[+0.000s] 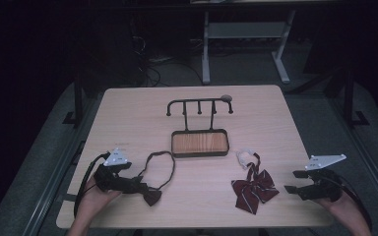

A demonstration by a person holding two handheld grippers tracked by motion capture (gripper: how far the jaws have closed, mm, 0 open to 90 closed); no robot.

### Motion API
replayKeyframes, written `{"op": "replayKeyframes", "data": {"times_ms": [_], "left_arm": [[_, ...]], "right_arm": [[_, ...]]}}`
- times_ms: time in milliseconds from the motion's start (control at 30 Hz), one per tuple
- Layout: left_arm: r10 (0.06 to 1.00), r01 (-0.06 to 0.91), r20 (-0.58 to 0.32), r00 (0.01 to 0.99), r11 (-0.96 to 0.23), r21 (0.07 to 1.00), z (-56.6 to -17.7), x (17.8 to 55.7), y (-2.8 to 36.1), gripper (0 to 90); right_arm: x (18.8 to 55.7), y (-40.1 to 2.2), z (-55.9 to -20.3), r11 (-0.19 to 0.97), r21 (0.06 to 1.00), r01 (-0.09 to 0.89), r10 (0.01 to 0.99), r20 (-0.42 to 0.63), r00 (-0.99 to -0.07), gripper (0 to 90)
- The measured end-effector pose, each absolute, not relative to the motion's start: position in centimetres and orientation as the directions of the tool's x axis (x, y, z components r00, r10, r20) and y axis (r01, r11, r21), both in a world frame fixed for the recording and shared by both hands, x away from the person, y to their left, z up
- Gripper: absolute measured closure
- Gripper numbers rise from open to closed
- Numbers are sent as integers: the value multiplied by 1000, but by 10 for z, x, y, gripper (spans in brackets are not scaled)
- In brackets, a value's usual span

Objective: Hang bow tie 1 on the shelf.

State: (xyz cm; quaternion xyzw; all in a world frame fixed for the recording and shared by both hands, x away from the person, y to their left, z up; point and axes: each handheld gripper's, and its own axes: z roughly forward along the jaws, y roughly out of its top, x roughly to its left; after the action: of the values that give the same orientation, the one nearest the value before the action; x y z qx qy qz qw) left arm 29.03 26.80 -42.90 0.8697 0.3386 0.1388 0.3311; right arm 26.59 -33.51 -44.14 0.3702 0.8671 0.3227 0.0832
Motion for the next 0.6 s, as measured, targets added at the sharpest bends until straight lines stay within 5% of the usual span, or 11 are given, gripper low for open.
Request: {"op": "replayKeyframes", "data": {"times_ms": [600], "left_arm": [[659, 469, 42, 751, -577, 669, -427, 287, 264, 312]], "right_arm": [[269, -318, -432, 538, 613, 579, 668, 109, -736, 290]]}}
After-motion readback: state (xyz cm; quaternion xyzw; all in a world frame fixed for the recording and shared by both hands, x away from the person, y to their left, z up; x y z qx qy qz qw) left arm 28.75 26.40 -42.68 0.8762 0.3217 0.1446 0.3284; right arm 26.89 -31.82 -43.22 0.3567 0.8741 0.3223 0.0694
